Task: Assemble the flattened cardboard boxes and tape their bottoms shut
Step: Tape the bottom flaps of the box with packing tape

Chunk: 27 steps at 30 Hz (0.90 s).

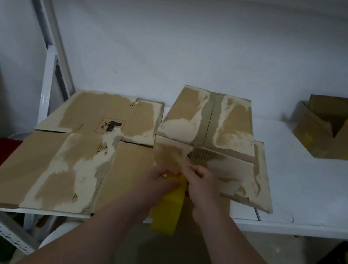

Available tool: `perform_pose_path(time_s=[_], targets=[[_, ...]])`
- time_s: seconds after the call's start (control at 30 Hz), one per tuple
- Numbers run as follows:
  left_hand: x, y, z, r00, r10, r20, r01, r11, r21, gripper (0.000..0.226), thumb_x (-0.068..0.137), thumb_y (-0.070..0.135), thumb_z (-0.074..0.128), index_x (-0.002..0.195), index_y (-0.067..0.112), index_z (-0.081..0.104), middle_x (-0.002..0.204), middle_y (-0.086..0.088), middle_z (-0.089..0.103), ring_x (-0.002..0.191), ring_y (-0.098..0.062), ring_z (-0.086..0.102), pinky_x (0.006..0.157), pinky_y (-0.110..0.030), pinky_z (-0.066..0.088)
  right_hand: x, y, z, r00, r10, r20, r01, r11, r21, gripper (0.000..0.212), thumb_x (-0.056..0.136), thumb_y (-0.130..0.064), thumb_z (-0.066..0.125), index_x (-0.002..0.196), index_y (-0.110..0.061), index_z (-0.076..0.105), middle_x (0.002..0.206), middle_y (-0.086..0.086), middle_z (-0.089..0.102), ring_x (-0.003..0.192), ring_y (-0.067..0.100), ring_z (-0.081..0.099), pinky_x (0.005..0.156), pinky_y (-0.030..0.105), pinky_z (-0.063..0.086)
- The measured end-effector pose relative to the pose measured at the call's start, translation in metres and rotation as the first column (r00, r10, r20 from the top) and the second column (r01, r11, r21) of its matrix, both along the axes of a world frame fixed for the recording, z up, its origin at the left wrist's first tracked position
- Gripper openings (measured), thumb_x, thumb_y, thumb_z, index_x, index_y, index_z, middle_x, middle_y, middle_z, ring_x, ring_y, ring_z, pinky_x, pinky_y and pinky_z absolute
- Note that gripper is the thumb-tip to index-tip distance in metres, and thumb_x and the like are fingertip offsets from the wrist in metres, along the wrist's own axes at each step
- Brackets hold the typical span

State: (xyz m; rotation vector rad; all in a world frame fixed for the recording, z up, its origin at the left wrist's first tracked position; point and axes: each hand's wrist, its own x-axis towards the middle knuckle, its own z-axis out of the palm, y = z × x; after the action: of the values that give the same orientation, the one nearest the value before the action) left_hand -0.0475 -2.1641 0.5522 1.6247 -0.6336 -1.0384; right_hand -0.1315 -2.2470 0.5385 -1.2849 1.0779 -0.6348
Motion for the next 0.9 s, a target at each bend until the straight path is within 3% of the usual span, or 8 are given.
perform_pose_path(time_s=[0.17, 0.37, 0.43, 0.53, 0.63, 0.7, 0.83, 0.9], targets=[[0.006, -0.005, 0.005, 0.991, 0.002, 0.137, -0.006, 1.000, 0.022, 0.012, 0.087, 0.016, 0.067, 0.090, 0.028, 0.067, 0.095, 0.000, 0.066, 0.087, -0.018, 0.065, 0.074, -0.033, 0.056, 0.000, 0.001, 0.004, 0.999, 0.035, 0.003, -0.035, 0.998, -0.051, 0.017, 0.093, -0.030, 0.060, 0.095, -0.014, 0.066, 0.084, 0.001, 0.061, 0.079, 0.017, 0.057, 0.060, 0.025, 0.041], [0.015, -0.006, 0.012, 0.949, 0.030, 0.313, -0.025, 0.999, -0.020, 0.019, 0.084, 0.019, 0.071, 0.067, 0.025, 0.066, 0.071, 0.002, 0.065, 0.073, -0.017, 0.064, 0.074, -0.039, 0.056, -0.003, -0.001, 0.015, 0.997, 0.081, 0.005, -0.080, 0.986, -0.146, 0.019, 0.091, -0.032, 0.063, 0.094, -0.014, 0.068, 0.092, 0.003, 0.065, 0.087, 0.017, 0.060, 0.064, 0.025, 0.046], [0.015, -0.008, 0.015, 0.905, 0.043, 0.423, -0.017, 0.998, -0.066, 0.024, 0.085, 0.019, 0.070, 0.063, 0.025, 0.062, 0.067, 0.005, 0.060, 0.068, -0.013, 0.057, 0.069, -0.038, 0.051, -0.005, -0.002, 0.021, 0.996, 0.089, 0.024, -0.085, 0.986, -0.146, 0.023, 0.091, -0.037, 0.062, 0.093, -0.015, 0.068, 0.092, 0.006, 0.066, 0.087, 0.020, 0.062, 0.066, 0.028, 0.049], [0.015, -0.011, 0.026, 0.820, 0.045, 0.571, 0.026, 0.993, -0.116, 0.023, 0.088, 0.021, 0.066, 0.066, 0.027, 0.059, 0.073, 0.004, 0.060, 0.071, -0.014, 0.056, 0.067, -0.035, 0.047, -0.008, -0.006, 0.035, 0.993, 0.086, 0.076, -0.078, 0.992, -0.103, 0.025, 0.093, -0.039, 0.058, 0.088, -0.017, 0.070, 0.093, -0.001, 0.068, 0.088, 0.009, 0.061, 0.068, 0.026, 0.047], [0.018, -0.017, 0.044, 0.714, 0.084, 0.695, 0.022, 0.990, -0.142, 0.019, 0.089, 0.023, 0.064, 0.071, 0.020, 0.060, 0.073, 0.003, 0.059, 0.068, -0.011, 0.052, 0.060, -0.027, 0.040, -0.009, -0.013, 0.047, 0.981, 0.098, 0.169, -0.097, 0.995, -0.014, 0.026, 0.093, -0.039, 0.058, 0.087, -0.017, 0.072, 0.097, -0.004, 0.070, 0.096, 0.005, 0.062, 0.085, 0.036, 0.052], [0.019, -0.021, 0.056, 0.655, 0.088, 0.751, 0.028, 0.990, -0.141, 0.017, 0.090, 0.024, 0.063, 0.075, 0.015, 0.064, 0.073, 0.003, 0.059, 0.066, -0.007, 0.050, 0.057, -0.022, 0.038, -0.009, -0.018, 0.054, 0.976, 0.110, 0.188, -0.109, 0.994, -0.017, 0.023, 0.091, -0.040, 0.061, 0.083, -0.022, 0.074, 0.093, -0.005, 0.071, 0.097, 0.011, 0.064, 0.088, 0.039, 0.053], [0.024, -0.028, 0.074, 0.736, 0.205, 0.645, -0.072, 0.971, -0.226, 0.032, 0.088, 0.018, 0.064, 0.058, 0.015, 0.055, 0.057, 0.004, 0.049, 0.056, -0.012, 0.041, 0.056, -0.027, 0.035, -0.014, -0.032, 0.068, 0.988, 0.036, 0.152, -0.013, 0.989, -0.146, 0.029, 0.069, -0.056, 0.069, 0.076, -0.028, 0.073, 0.089, -0.003, 0.070, 0.095, 0.023, 0.064, 0.091, 0.051, 0.051], [0.032, -0.033, 0.083, 0.802, 0.348, 0.485, -0.247, 0.933, -0.261, 0.041, 0.087, 0.015, 0.063, 0.050, 0.018, 0.046, 0.049, 0.007, 0.040, 0.054, -0.015, 0.036, 0.055, -0.028, 0.031, -0.025, -0.044, 0.071, 0.989, -0.020, 0.146, 0.048, 0.980, -0.193, 0.021, 0.073, -0.048, 0.068, 0.077, -0.028, 0.073, 0.092, -0.001, 0.069, 0.095, 0.024, 0.064, 0.091, 0.053, 0.050]])
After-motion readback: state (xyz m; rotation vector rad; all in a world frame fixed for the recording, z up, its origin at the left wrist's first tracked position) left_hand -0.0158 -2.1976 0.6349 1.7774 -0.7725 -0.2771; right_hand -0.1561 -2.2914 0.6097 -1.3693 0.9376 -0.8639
